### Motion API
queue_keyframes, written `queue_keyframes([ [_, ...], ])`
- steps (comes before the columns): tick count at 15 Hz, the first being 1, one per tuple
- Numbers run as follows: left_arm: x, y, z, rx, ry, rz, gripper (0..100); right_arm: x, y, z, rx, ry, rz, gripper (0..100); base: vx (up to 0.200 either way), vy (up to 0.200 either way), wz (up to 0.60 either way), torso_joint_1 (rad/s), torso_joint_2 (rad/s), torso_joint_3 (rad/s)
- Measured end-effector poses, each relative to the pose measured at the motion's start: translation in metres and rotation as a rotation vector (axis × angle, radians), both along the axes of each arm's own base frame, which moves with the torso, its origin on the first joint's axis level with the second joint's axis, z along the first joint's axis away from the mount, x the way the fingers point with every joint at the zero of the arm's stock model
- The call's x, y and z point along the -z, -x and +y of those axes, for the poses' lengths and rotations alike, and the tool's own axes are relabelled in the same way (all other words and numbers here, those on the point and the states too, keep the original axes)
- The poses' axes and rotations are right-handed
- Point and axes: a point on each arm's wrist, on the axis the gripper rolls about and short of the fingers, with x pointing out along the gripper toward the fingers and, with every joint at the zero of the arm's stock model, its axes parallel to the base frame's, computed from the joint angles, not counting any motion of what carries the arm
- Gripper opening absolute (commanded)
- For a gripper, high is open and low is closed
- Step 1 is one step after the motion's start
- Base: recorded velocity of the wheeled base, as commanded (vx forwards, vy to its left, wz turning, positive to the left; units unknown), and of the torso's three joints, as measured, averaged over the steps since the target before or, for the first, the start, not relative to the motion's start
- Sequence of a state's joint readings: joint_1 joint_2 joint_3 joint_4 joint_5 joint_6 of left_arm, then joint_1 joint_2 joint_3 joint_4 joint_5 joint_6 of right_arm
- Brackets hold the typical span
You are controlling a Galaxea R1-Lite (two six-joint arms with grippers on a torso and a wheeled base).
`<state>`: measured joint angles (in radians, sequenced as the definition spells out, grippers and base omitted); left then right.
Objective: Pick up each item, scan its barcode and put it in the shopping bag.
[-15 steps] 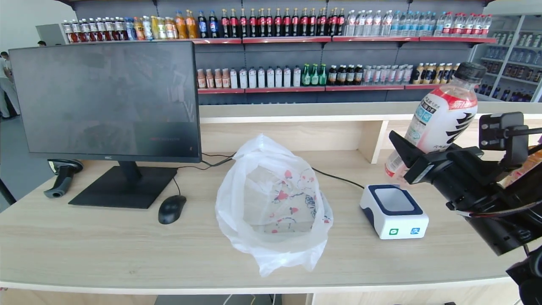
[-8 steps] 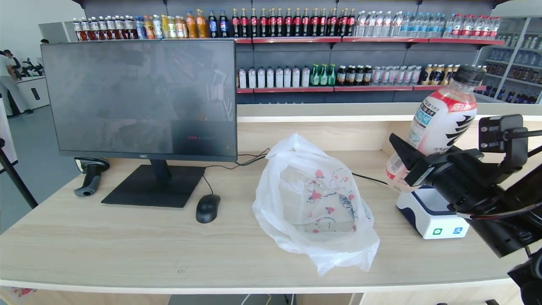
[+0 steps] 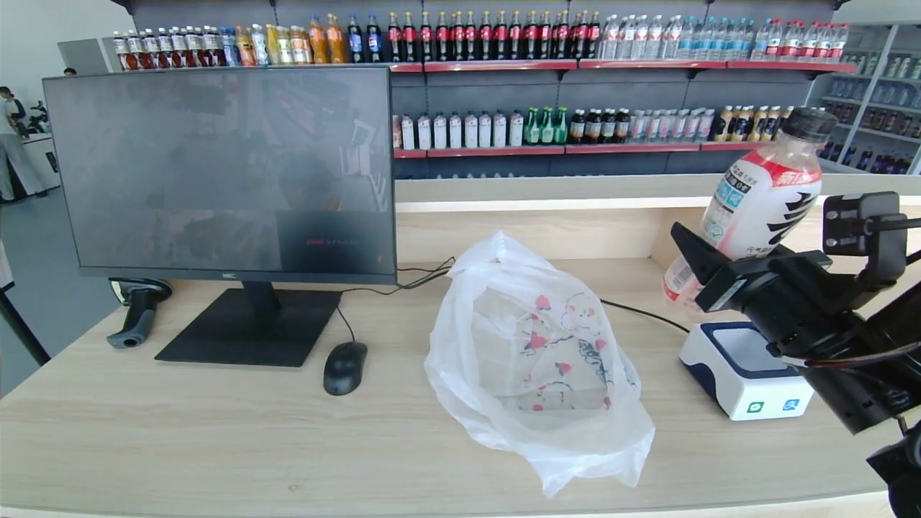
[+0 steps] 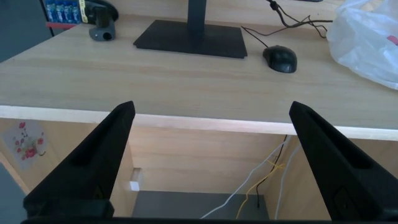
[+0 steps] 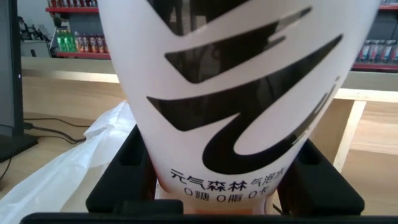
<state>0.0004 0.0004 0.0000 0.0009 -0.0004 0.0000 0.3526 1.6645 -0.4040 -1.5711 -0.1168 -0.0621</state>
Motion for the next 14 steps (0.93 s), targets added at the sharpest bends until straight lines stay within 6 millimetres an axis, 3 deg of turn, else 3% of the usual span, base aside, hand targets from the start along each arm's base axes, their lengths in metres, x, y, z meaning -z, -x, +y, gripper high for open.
queue_keyframes([
  [3, 0.0, 0.0, 0.0, 0.0, -0.001, 0.0, 100, 0.002, 0.002, -0.001, -0.002, 0.004, 0.009, 0, 0.0, 0.0, 0.0, 0.0, 0.0, 0.0],
  [7, 0.0, 0.0, 0.0, 0.0, 0.0, -0.002, 100, 0.002, 0.003, -0.001, -0.002, 0.003, 0.009, 0, 0.0, 0.0, 0.6, -0.002, 0.0, 0.004],
  [14, 0.0, 0.0, 0.0, 0.0, 0.002, -0.001, 100, 0.003, -0.008, -0.002, 0.015, 0.002, 0.01, 0, 0.0, 0.0, 0.0, 0.0, 0.0, 0.0],
])
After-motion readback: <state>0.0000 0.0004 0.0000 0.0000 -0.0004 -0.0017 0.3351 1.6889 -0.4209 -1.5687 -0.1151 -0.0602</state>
